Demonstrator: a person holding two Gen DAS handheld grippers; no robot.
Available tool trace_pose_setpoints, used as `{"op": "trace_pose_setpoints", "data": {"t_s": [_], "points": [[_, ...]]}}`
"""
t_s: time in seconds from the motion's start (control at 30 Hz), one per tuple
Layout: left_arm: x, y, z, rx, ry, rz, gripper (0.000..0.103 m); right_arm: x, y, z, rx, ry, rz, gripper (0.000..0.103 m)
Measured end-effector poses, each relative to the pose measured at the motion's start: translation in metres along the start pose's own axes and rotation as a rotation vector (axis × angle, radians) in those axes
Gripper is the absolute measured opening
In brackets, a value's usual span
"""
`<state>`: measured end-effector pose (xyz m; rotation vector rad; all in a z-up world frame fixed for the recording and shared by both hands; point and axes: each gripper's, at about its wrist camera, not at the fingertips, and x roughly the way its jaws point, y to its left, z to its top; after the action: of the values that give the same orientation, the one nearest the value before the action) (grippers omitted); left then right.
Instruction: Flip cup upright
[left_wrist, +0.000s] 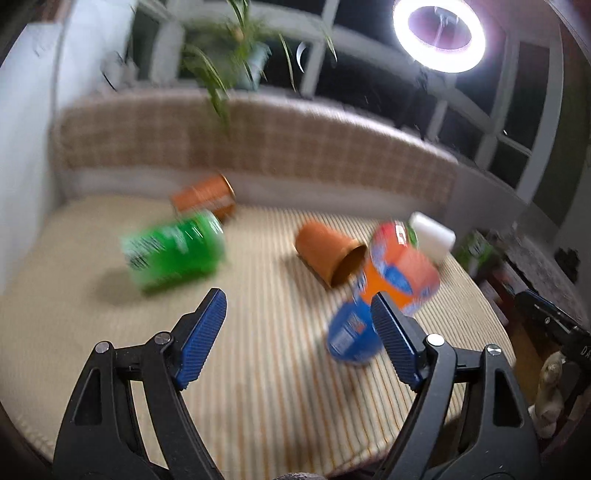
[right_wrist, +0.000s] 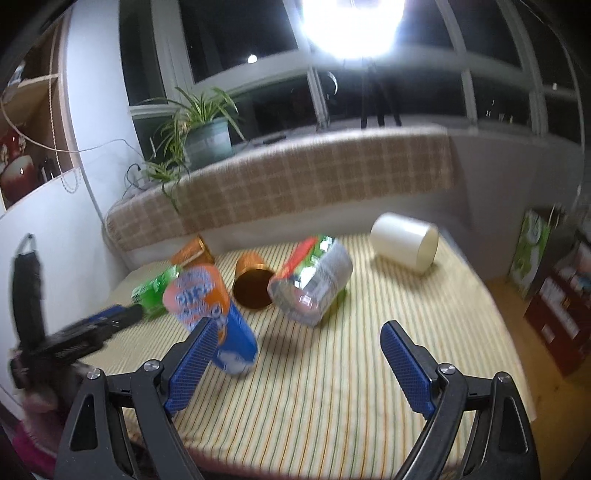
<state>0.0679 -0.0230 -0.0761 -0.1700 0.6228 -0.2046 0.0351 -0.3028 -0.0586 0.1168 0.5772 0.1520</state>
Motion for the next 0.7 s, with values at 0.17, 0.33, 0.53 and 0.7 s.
{"op": "trace_pose_setpoints", "data": {"t_s": [0.17,0.33,0.53,0.7], "points": [[-0.034,-0.001,0.012,0.031,-0.147,0.084,0.099,-0.008,0.010,0.004,-0.029,-0.095,-0.072,0.103],[-0.052,-0.009,0.016,0.060,-0.218,0.114,0.102,-0.009,0.010,0.005,-0.009,-0.125,-0.105,0.103],[-0.060,-0.016,0.014,0.077,-0.229,0.129,0.103,-0.012,0.008,0.005,0.011,-0.137,-0.111,0.103],[-0.063,-0.016,0.014,0.071,-0.235,0.138,0.103,-0.014,0.008,0.004,0.021,-0.142,-0.114,0.103]]}}
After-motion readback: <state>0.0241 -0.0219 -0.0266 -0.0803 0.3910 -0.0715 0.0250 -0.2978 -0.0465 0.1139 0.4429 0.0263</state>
